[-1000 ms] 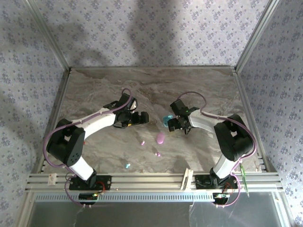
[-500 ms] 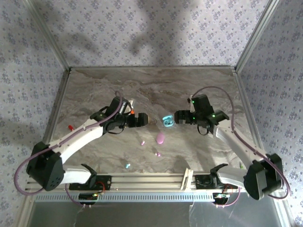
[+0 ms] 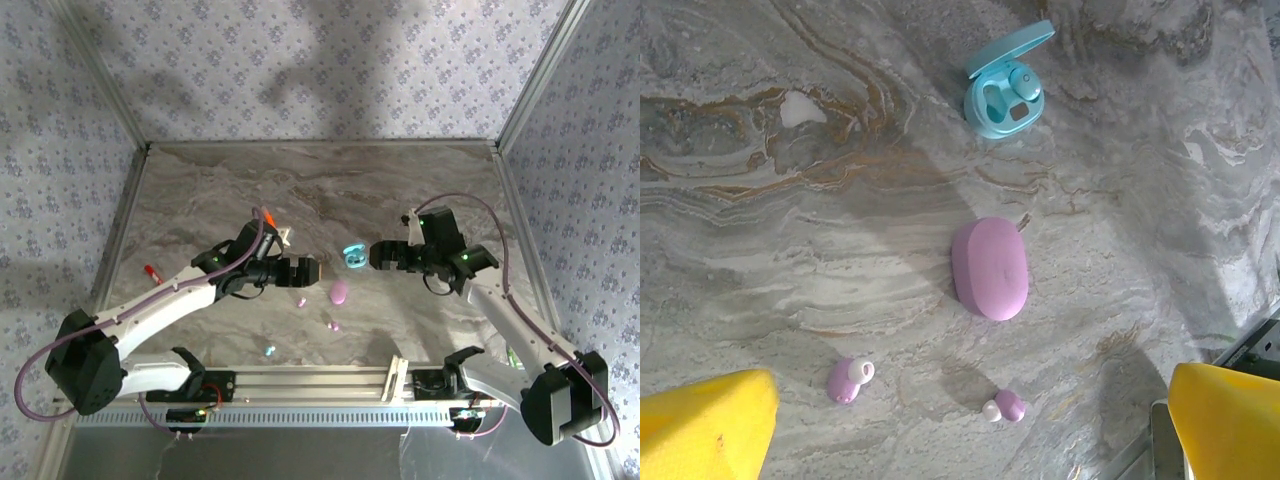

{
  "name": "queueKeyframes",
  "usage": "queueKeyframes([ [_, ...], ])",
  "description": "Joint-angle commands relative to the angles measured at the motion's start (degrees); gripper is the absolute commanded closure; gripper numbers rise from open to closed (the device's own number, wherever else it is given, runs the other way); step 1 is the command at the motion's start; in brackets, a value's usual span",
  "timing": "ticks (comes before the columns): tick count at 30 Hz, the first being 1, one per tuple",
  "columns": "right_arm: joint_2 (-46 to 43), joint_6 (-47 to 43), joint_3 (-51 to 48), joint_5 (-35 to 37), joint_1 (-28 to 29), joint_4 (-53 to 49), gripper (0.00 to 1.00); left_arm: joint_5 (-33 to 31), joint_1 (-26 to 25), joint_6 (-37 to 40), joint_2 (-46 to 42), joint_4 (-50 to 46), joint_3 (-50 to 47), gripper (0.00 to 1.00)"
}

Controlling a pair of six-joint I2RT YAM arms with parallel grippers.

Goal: Insert the wireless bluetooth earbuds into the charging case

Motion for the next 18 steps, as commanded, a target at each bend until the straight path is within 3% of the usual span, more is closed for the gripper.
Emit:
queueKeyframes([
  [1, 0.86, 1.13, -0.38, -2.41, 2.09, -0.56, 0.01, -0.26, 1.08, -1.19, -1.04, -2.46, -0.74, 0.00],
  [7, 2.91, 3.30, -0.37, -0.58, 10.60, 0.77, 0.08, 4.81, 9.76, -5.18, -4.94, -1.04, -6.86, 0.00],
  [18, 9.98, 11.09, 0.73, 6.33, 31.67, 6.76, 0.30, 13.12, 26.28, -5.53, -16.26, -2.55, -15.78, 0.00],
])
